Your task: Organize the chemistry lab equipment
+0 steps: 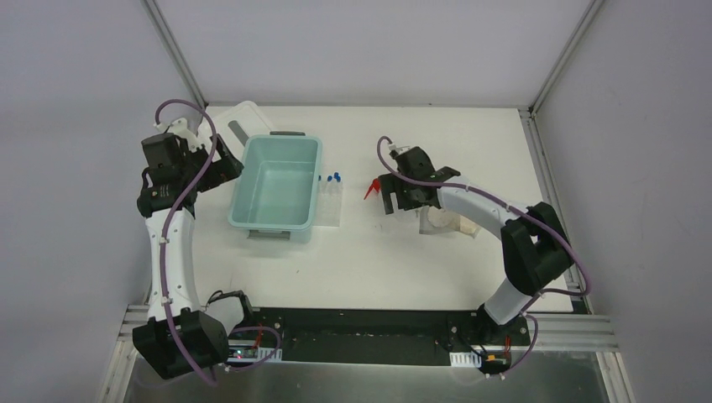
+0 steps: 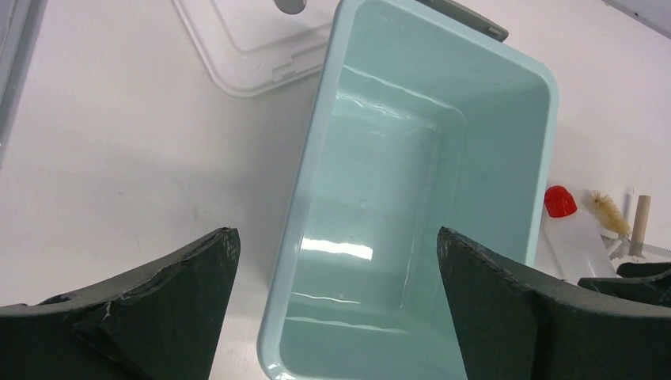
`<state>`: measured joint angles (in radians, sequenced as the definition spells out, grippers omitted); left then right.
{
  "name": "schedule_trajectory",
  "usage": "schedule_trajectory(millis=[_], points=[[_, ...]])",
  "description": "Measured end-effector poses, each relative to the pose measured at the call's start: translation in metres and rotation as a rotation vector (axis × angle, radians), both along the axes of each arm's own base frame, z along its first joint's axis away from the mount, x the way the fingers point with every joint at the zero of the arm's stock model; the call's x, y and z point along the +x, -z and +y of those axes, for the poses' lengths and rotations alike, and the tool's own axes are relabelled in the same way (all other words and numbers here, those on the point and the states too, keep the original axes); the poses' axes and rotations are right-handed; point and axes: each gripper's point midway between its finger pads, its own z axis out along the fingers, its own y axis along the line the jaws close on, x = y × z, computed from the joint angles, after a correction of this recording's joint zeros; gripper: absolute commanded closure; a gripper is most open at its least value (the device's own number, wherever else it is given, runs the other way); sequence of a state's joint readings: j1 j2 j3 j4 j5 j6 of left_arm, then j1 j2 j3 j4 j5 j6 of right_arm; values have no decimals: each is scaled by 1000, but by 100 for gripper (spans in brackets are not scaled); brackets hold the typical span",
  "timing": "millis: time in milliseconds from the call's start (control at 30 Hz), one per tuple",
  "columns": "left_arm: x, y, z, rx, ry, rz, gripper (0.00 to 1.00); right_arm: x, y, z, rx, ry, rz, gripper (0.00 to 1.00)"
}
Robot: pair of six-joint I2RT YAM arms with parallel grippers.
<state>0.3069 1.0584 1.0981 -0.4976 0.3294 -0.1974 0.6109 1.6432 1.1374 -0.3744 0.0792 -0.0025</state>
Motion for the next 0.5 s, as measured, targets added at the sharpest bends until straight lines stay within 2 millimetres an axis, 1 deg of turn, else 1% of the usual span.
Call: schedule_trajectory(millis=[200,367,500], points=[[-4,4,-3,-29,-6,25,1,1,15,-3,-56,-33,9,10],[-6,5,-5,-37,-4,37,1,8,26,-5,-100,-62,-13,16],[-10,7,-7,-45,-1,56,1,11,32,-4,-119,-86,-23,16]])
